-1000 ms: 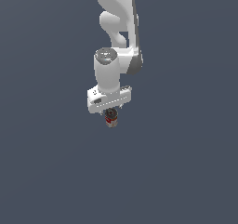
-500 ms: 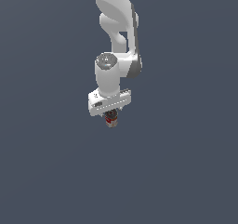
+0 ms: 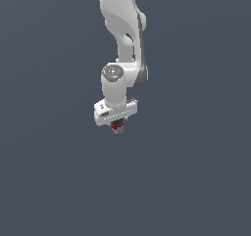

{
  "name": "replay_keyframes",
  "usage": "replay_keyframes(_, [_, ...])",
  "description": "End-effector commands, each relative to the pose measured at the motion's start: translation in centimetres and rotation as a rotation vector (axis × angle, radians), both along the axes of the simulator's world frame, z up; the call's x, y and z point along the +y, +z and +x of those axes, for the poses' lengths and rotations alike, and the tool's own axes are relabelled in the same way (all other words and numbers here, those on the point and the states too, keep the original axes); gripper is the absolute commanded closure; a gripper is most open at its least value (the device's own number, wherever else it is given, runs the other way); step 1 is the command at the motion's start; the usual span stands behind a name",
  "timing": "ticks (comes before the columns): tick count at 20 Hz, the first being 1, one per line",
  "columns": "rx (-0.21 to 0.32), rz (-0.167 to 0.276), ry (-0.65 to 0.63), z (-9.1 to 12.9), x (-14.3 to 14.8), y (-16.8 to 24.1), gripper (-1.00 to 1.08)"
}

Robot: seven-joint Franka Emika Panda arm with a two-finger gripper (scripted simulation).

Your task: Pick up the object and move it to a goal position.

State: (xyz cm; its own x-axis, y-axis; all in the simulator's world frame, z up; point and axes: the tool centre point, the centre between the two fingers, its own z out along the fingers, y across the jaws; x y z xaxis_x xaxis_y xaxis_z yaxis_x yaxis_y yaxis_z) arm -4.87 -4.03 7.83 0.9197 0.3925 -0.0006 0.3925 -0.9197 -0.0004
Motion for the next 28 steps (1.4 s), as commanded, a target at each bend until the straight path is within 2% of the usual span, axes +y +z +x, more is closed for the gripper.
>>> replay_keyframes(1, [-0.001,0.000,0.000,0.0,0.0,-0.1,1.08])
replay_keyframes(16, [-0.001,-0.001,0.000,0.0,-0.3,1.0,1.08])
replay_keyframes(22, [-0.001,-0.001,0.000,-0.1,-1.1,4.2,1.08])
replay_keyframes(28, [-0.001,0.000,0.000,-0.2,-2.3,9.4,1.08])
